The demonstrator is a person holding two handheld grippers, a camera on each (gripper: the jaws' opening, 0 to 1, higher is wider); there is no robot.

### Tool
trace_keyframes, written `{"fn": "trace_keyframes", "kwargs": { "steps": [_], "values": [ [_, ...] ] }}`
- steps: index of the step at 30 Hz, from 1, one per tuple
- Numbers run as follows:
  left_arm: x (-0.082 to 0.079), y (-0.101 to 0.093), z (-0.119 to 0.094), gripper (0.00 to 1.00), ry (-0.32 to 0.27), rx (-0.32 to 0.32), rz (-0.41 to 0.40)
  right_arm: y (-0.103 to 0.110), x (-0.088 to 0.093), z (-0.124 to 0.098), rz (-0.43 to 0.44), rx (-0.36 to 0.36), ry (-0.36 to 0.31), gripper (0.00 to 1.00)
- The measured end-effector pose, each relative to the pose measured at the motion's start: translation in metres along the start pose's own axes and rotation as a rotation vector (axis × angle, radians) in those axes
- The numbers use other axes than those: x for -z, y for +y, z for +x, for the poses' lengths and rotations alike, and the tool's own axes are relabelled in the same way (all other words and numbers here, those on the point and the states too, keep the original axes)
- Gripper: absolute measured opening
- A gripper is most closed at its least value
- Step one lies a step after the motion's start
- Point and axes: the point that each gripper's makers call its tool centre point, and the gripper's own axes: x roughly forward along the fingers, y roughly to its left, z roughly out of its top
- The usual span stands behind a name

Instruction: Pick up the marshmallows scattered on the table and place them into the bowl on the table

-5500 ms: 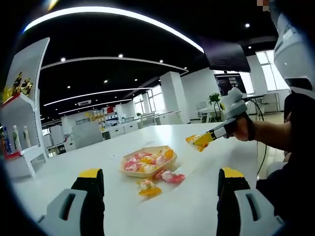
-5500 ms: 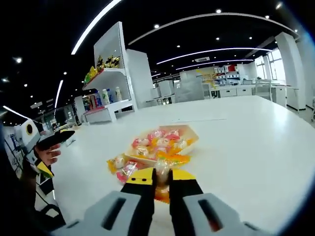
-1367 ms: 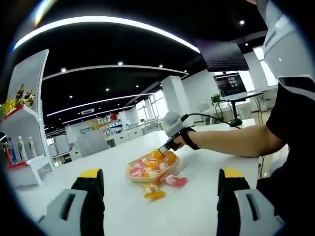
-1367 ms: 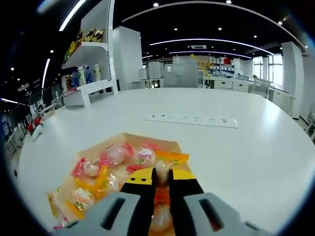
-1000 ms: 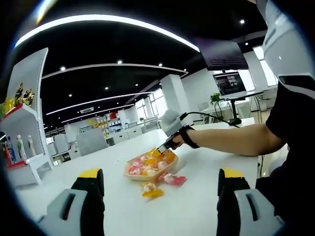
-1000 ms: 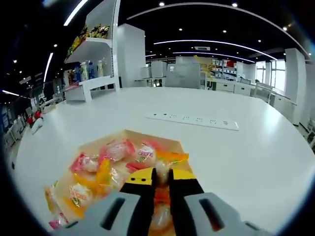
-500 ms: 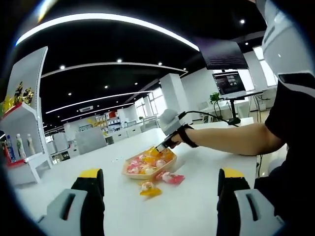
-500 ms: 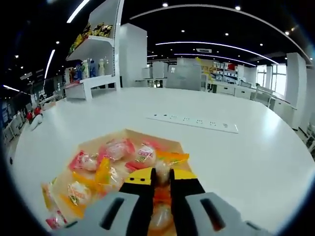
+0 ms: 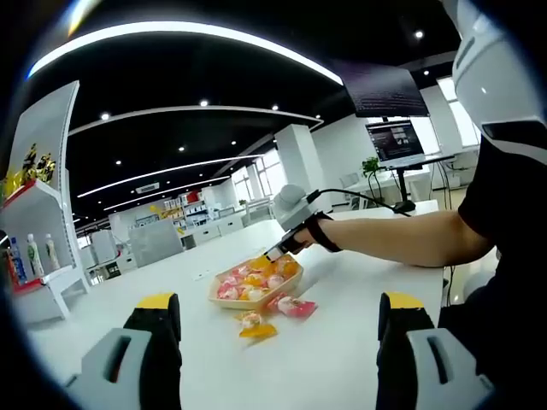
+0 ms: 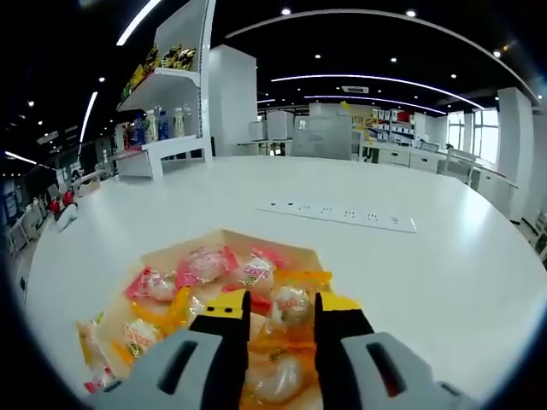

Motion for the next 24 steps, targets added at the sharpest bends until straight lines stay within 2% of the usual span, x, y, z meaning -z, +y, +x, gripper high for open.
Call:
{"fn": "trace_keyframes", "kwargs": {
  "steps": [7, 11, 17, 22, 24],
  "values": [
    [0.001, -0.002, 0.0, 0.95, 0.005, 0.002, -0.001, 0.001, -0.004, -0.004, 0.0, 0.007, -0.029, 0.35],
    [0.001, -0.002, 0.0, 0.95, 0.004, 0.003, -0.003, 0.003, -0.008, -0.006, -0.017, 0.009, -0.051, 0.46],
    [0.002, -0.002, -0.001, 0.95, 0.008, 0.0, -0.002, 0.003, -0.011, -0.013, -0.006, 0.007, -0.075, 0.49],
    [0.002, 0.001, -0.003, 0.95, 0.015, -0.007, 0.002, 0.008, -0.025, -0.025, 0.003, 0.001, -0.124, 0.61],
    [0.001, 0.002, -0.003, 0.95, 0.013, -0.011, 0.004, 0.009, -0.038, -0.027, -0.009, -0.006, -0.166, 0.71]
  ]
}}
